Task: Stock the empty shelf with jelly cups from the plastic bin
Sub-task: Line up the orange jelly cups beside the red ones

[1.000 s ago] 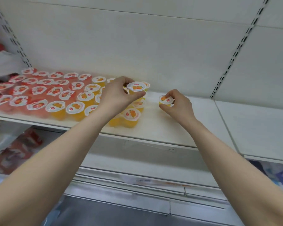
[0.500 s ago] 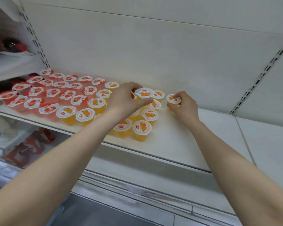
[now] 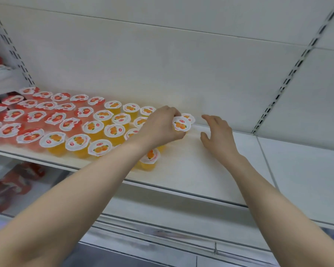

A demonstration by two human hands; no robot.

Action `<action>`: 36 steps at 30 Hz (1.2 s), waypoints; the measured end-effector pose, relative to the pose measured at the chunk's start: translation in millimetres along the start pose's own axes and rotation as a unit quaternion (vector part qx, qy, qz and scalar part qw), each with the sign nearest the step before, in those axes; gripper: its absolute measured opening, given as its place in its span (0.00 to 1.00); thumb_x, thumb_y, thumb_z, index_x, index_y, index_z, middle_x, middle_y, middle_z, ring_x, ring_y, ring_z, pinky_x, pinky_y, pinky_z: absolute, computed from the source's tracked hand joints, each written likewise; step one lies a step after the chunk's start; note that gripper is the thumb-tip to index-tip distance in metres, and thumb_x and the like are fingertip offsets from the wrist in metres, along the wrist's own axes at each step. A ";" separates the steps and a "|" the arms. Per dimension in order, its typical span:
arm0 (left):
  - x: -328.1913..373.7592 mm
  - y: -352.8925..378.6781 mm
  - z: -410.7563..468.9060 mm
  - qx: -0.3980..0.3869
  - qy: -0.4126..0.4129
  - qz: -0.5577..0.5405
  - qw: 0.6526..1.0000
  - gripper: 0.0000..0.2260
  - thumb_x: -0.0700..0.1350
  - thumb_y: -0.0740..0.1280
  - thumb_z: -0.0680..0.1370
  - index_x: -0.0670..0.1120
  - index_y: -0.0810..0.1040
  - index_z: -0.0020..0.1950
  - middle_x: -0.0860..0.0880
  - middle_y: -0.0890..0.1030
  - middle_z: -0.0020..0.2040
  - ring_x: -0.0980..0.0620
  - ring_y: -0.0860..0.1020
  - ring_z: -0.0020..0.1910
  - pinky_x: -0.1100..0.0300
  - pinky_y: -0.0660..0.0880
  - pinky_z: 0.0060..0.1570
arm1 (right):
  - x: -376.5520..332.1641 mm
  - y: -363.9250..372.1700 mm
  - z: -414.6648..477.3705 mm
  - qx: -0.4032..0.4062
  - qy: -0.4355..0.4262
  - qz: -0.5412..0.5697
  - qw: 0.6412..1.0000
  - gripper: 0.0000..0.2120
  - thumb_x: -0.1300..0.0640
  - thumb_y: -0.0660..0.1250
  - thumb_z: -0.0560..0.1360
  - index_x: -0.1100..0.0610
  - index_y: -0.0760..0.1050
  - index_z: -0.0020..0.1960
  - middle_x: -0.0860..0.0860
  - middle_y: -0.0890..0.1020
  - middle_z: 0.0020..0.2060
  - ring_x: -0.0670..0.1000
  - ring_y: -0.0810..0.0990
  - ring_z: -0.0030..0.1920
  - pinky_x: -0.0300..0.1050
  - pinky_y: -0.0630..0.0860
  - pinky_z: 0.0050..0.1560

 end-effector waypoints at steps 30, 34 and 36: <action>-45.7 -61.5 -46.0 0.094 0.085 0.228 0.965 0.21 0.57 0.61 0.77 0.43 0.79 0.61 0.43 0.81 0.56 0.39 0.75 0.59 0.46 0.70 0.60 | -79.9 -25.9 2.1 0.022 -0.157 -0.128 0.979 0.21 0.55 0.66 0.76 0.59 0.72 0.68 0.57 0.76 0.62 0.62 0.74 0.60 0.56 0.69 0.57; -79.7 -100.8 -83.6 0.121 0.091 0.263 0.953 0.18 0.52 0.68 0.77 0.43 0.79 0.62 0.42 0.80 0.56 0.38 0.75 0.59 0.44 0.71 0.59 | -132.8 -19.3 -5.1 0.023 -0.201 -0.142 0.969 0.21 0.51 0.62 0.77 0.59 0.72 0.67 0.57 0.77 0.61 0.62 0.75 0.59 0.56 0.71 0.55; -99.7 -121.0 -104.4 0.121 0.078 0.278 0.950 0.19 0.53 0.66 0.77 0.43 0.78 0.62 0.42 0.80 0.57 0.38 0.75 0.59 0.44 0.70 0.60 | -165.0 -12.9 -10.1 0.021 -0.217 -0.142 0.965 0.22 0.49 0.59 0.77 0.59 0.72 0.67 0.57 0.77 0.61 0.62 0.75 0.59 0.55 0.70 0.55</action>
Point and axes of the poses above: each hand's wrist, its own z-axis towards the middle knuckle, its own y-axis out of the palm, x = y × z, the point moved 5 cm from there along z, towards the middle knuckle
